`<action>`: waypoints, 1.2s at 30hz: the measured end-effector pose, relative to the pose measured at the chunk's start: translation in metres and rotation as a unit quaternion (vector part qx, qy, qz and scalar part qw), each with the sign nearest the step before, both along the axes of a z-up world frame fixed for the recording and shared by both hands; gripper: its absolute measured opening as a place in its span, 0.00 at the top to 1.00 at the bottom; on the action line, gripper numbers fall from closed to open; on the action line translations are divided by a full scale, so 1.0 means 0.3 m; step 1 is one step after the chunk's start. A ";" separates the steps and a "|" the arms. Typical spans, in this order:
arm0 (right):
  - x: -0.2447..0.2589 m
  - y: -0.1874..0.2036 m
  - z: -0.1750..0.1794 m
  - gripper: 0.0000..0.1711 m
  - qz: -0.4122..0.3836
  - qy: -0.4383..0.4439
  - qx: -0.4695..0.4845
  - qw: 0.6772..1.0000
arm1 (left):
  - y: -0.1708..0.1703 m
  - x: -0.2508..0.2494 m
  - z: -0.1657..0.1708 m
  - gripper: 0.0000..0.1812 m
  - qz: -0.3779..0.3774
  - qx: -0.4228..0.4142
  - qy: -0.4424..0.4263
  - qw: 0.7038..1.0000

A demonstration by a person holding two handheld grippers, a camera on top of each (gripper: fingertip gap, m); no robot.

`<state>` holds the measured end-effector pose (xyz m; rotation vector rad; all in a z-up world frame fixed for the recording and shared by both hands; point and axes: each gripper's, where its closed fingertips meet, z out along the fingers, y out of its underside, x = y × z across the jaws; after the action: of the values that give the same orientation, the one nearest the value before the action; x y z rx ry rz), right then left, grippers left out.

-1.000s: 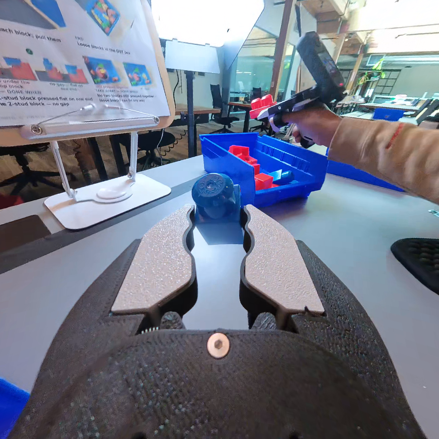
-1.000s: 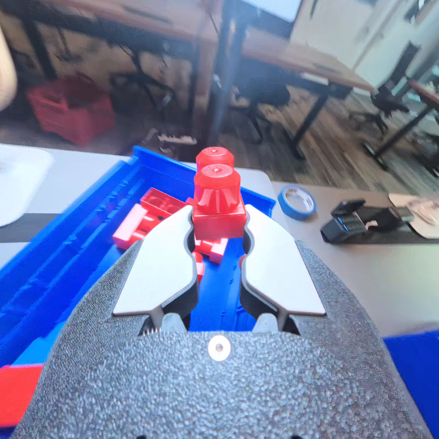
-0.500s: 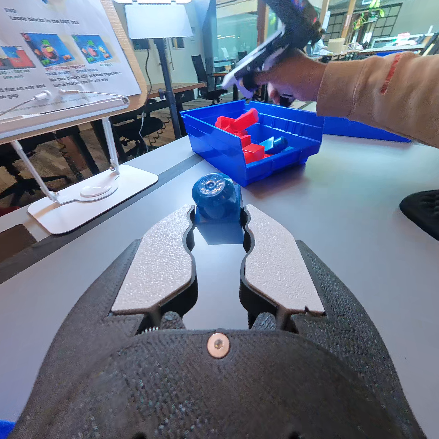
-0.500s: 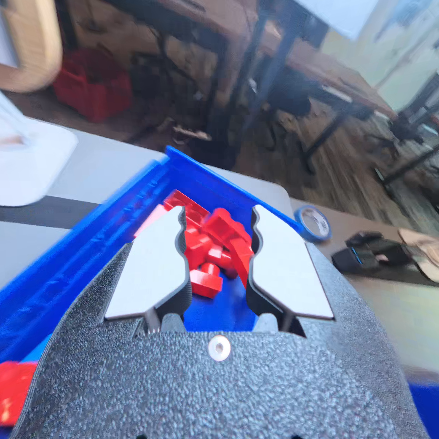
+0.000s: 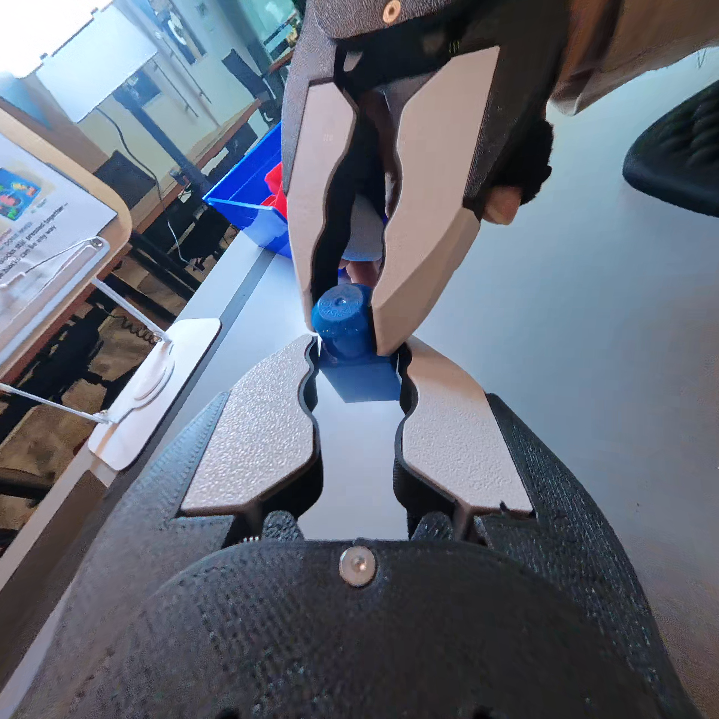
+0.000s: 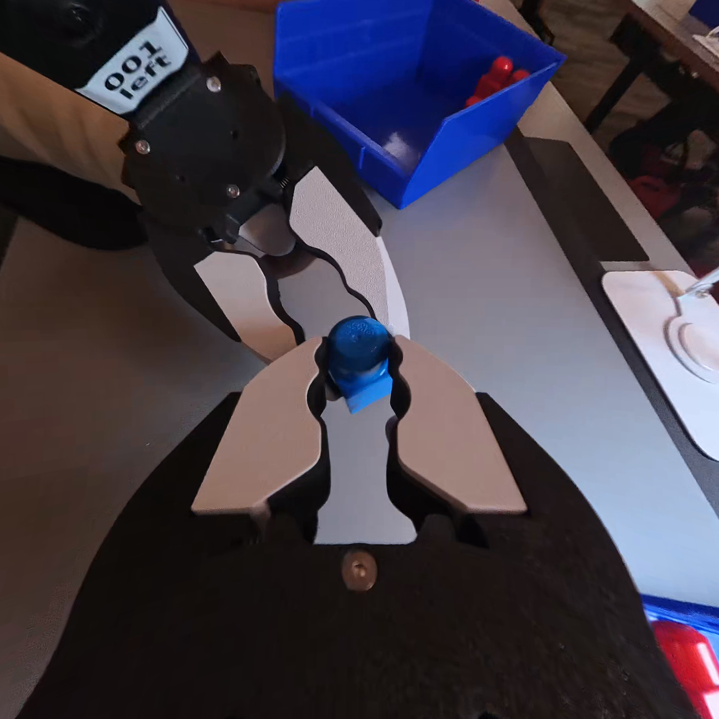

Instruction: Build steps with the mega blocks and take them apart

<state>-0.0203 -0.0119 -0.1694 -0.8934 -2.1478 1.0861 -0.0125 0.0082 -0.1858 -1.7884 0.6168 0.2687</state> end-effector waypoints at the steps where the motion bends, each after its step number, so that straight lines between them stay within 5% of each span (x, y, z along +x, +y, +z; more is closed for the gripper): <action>1: 0.006 0.007 0.001 0.83 -0.006 0.002 0.002 1.000 | 0.000 0.003 0.006 0.78 -0.003 0.008 0.002 1.000; 5: 0.001 0.198 0.120 0.83 -0.104 0.049 -0.020 0.993 | -0.001 -0.075 0.062 0.79 0.029 0.022 -0.044 0.998; 9: 0.018 0.700 0.209 0.83 -0.361 0.068 0.004 0.930 | -0.018 -0.211 0.125 0.80 0.071 0.052 -0.102 0.991; 12: 0.087 0.998 0.114 0.83 -0.500 -0.003 0.039 0.865 | -0.028 -0.294 0.133 0.82 0.101 0.060 -0.111 0.987; 15: 0.142 1.097 -0.003 0.83 -0.557 -0.074 0.065 0.825 | -0.037 -0.340 0.124 0.82 0.121 0.059 -0.118 0.984; 20: 0.238 1.123 -0.090 0.83 -0.575 -0.129 0.214 0.779 | -0.066 -0.422 0.178 0.81 0.160 0.076 -0.117 0.977; 24: 0.298 1.036 -0.060 0.81 -0.545 -0.121 0.277 0.782 | -0.154 -0.616 0.270 0.82 0.249 0.102 -0.116 0.956; 30: 0.284 0.824 0.049 0.72 -0.474 -0.028 0.207 0.856 | -0.394 -1.136 0.286 0.79 0.482 0.073 -0.097 0.868; 33: 0.220 0.656 0.096 0.74 -0.402 0.042 0.106 0.909 | -0.490 -1.365 0.188 0.77 0.577 0.004 -0.083 0.812; 36: 0.157 0.518 0.105 0.76 -0.327 0.101 0.038 0.939 | -0.499 -1.484 0.052 0.74 0.604 -0.038 -0.184 0.774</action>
<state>0.0267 0.1434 -0.1380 -1.2726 -1.5309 0.7076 -0.4576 -0.1416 -0.1703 -2.0119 -0.9112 0.7270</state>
